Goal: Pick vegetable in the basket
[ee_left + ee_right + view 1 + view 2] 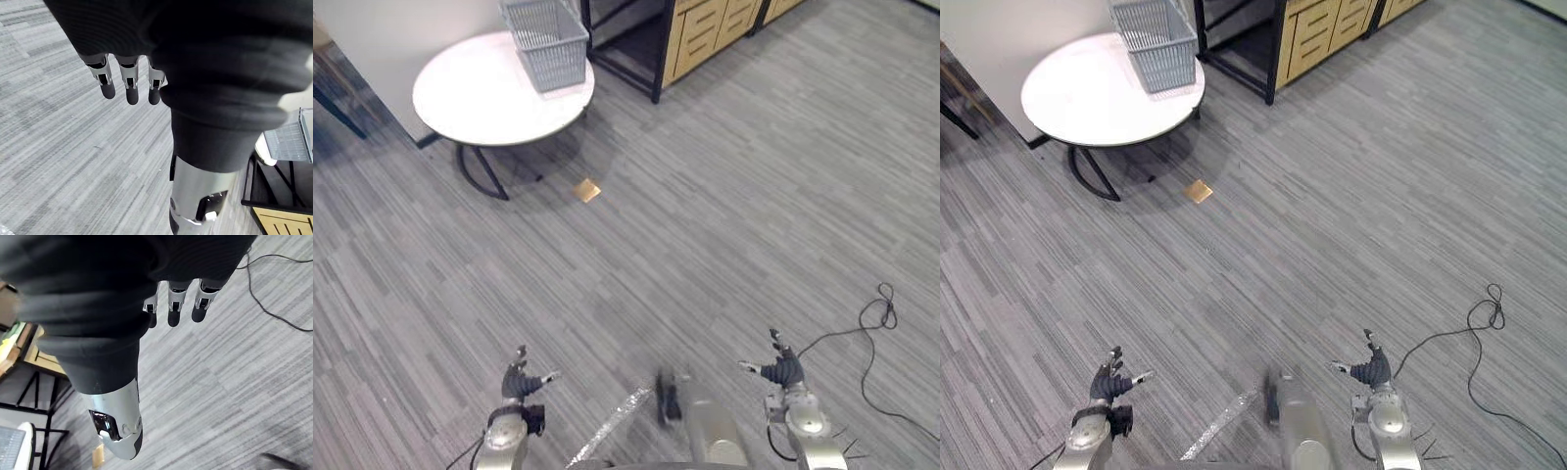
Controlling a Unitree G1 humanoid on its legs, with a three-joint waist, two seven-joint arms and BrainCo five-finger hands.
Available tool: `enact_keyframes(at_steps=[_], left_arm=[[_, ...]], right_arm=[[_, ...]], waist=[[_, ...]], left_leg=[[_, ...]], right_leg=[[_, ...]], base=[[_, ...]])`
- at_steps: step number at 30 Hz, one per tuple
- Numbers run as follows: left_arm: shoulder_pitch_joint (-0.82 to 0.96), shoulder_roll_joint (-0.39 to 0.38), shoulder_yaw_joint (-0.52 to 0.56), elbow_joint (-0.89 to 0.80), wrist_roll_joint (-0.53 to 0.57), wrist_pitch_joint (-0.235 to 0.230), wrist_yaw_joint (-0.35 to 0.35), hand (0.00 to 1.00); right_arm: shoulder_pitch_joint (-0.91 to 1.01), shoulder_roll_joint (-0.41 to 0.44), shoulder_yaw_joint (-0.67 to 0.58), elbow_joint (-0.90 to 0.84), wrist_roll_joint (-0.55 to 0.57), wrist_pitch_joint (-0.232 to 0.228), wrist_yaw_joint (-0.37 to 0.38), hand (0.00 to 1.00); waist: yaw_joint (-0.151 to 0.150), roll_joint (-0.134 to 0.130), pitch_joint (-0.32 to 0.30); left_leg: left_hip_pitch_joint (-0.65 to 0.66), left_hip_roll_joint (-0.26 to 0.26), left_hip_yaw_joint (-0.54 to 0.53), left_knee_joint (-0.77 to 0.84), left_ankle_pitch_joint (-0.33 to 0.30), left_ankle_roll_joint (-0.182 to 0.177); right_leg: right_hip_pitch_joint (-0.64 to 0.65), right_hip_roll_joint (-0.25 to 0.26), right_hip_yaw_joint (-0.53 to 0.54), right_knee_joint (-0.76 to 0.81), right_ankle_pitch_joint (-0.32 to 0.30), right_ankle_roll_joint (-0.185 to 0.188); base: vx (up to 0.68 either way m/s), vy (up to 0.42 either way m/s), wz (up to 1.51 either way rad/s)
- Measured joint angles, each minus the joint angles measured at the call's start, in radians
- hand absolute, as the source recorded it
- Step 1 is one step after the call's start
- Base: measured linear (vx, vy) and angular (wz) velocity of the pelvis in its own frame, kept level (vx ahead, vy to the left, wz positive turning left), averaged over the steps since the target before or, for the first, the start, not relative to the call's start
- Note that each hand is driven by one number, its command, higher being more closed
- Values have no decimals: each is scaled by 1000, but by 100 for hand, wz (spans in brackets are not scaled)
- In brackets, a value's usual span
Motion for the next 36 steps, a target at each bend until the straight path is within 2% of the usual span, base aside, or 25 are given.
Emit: enact_keyframes(at_steps=[2, 3, 6, 8, 10, 11, 13, 14, 15, 16, 18, 19, 20, 21, 22, 23, 24, 27, 28, 30, 31, 32, 33, 34, 36], left_arm=[[14, -39, 0, -3, 0, -3, -1, 0], [26, -47, -2, -5, 1, -6, -3, 0], [51, -73, -5, -12, 4, -3, -8, 0], [67, -84, -18, -31, 7, -3, -22, 0], [87, -80, -32, -40, 26, -1, -23, 0], [108, -79, -32, -42, 29, -1, -22, 0], [133, -80, -37, -42, 29, 0, -21, 0], [135, -81, -38, -40, 29, 3, -21, 0], [135, -74, -37, -39, 29, 10, -19, 0], [147, -68, -36, -39, 30, 10, -19, 0], [131, -78, -43, -38, 37, 11, -21, 0], [120, -86, -51, -41, 52, 7, -21, 0], [122, -82, -51, -39, 53, 7, -21, 0], [123, -79, -51, -39, 53, 9, -20, 0], [123, -76, -61, -38, 53, 9, -18, 0], [123, -71, -66, -38, 53, 9, -12, 0], [122, -69, -71, -38, 53, 9, -6, 0], [97, -50, -102, -28, 52, 8, 3, 0], [82, -49, -107, -9, 52, 9, 4, 0], [66, -43, -117, 15, 51, 8, 4, 0], [70, -28, -132, 35, 51, 8, 4, 0], [76, -15, -143, 40, 52, 8, 3, 0], [80, -13, -155, 57, 51, 11, 1, 0], [72, -37, -159, 73, 52, 10, -2, 0], [62, -39, -158, 88, 61, 9, -3, 0]], right_arm=[[6, 0, 41, -29, -1, 8, 1, 0], [8, 7, 57, -43, -1, 7, 1, 0], [47, 33, 70, -148, -1, -5, -4, 0], [51, 34, 70, -190, -1, -14, -10, 0], [23, 25, 78, -180, -1, -10, -19, 0], [20, 18, 92, -181, -1, -10, -20, 0], [18, 9, 111, -182, -3, -11, -20, 0], [18, 6, 114, -181, -6, -11, -20, 0], [19, 10, 121, -181, -19, -9, -20, 0], [24, 12, 139, -195, -36, -10, -20, 0], [23, 19, 138, -219, -53, -12, -21, 0], [14, 17, 140, -222, -65, -11, -22, 0], [-11, 17, 156, -221, -88, -11, -22, 0], [-24, 19, 165, -222, -98, -11, -22, 0], [-59, 16, 196, -221, -115, -11, -21, 0], [-98, 17, 234, -223, -129, -11, -22, 0], [-119, 17, 252, -224, -133, -12, -22, 0], [-211, 20, 321, -229, -167, -16, -23, 0], [-242, 19, 337, -229, -171, -15, -23, 0], [-287, 16, 358, -229, -176, -14, -23, 0], [-314, 13, 381, -232, -176, -14, -23, 0], [-324, 12, 394, -237, -176, -13, -23, 0], [-339, -5, 417, -247, -178, -13, -22, 0], [-354, -29, 428, -248, -186, -7, -21, 0], [-368, -43, 429, -263, -208, -2, -21, 0]], waist=[[0, 10, 11], [2, 10, 16], [35, -15, 33], [60, -17, 35], [89, -22, 37], [101, -21, 37], [124, -8, 30], [127, 5, 27], [143, -8, 26], [141, -48, -5], [129, -79, -21], [138, -93, -29], [134, -108, -28], [133, -111, -28], [134, -109, -27], [135, -102, -27], [134, -94, -29], [117, -70, -27], [102, -63, -23], [82, -60, -20], [81, -86, -29], [81, -109, -34], [78, -108, -36], [86, -53, -40], [83, -34, -40]], left_leg=[[-160, 44, -6, 446, 262, 29], [-228, 91, 6, 650, 238, 56], [-406, 168, 70, 902, 144, 119], [-527, 160, 120, 818, 92, 128], [-612, 64, 143, 429, 82, 140], [-625, 10, 118, 194, 111, 108], [-633, -25, 69, -69, 173, 48], [-646, -29, 59, -93, 173, 49], [-647, -40, 56, -66, 263, 120], [-649, -69, 84, -33, 330, 187], [-641, -107, 104, 2, 307, 237], [-606, -141, 121, 12, 263, 255], [-542, -177, 129, 6, 221, 264], [-504, -191, 129, -1, 191, 269], [-423, -207, 128, -18, 149, 277], [-339, -214, 126, -40, 110, 288], [-301, -214, 116, -52, 95, 293], [-156, -192, 59, -113, 75, 302], [-121, -177, 45, -114, 73, 299], [-62, -154, 6, -120, 53, 267], [-25, -163, -19, -128, 32, 232], [3, -180, -35, -126, 13, 213], [42, -173, -86, -101, -40, 192], [31, -122, -115, -58, -49, 186], [11, -96, -171, 7, 7, 157]], right_leg=[[162, -13, -4, -20, -108, -4], [255, -1, -6, -63, -124, -4], [524, 23, -6, -221, -156, 1], [624, 25, 5, -300, -176, 3], [695, 13, 36, -326, -220, 12], [728, 11, 60, -333, -245, 22], [777, 25, 108, -355, -282, 49], [798, 32, 119, -366, -292, 59], [846, 15, 146, -370, -334, 77], [851, -31, 166, -337, -374, 111], [816, -92, 172, -214, -399, 152], [751, -131, 185, -24, -397, 165], [669, -167, 186, 215, -333, 234], [630, -185, 187, 331, -259, 258], [553, -221, 177, 551, -214, 245], [480, -238, 148, 686, -264, 170], [441, -236, 129, 715, -287, 142], [254, -182, 79, 610, -369, 118], [199, -151, 84, 451, -368, 130], [160, -99, 123, 127, -258, 156], [166, -95, 171, -110, -133, 174], [166, -102, 199, -179, -85, 184], [179, -97, 237, -143, 106, 131], [180, -58, 218, -87, 39, 117], [184, -60, 172, -4, -32, 81]], base=[[690, -266, 35], [526, -186, 24], [570, -193, 12], [489, -132, -3], [522, -38, -37], [626, 48, -53], [490, 92, -64], [439, 147, -80], [711, 273, -60], [756, 286, -46], [636, 203, -11], [700, 231, -12], [683, 241, -11], [648, 241, -1], [636, 217, -2], [629, 196, -3], [754, 174, 5], [682, 42, 48], [595, -93, 82], [634, -142, 80], [532, -163, 58], [701, -234, 80], [657, -250, 65], [738, -295, 64], [631, -282, 68]])
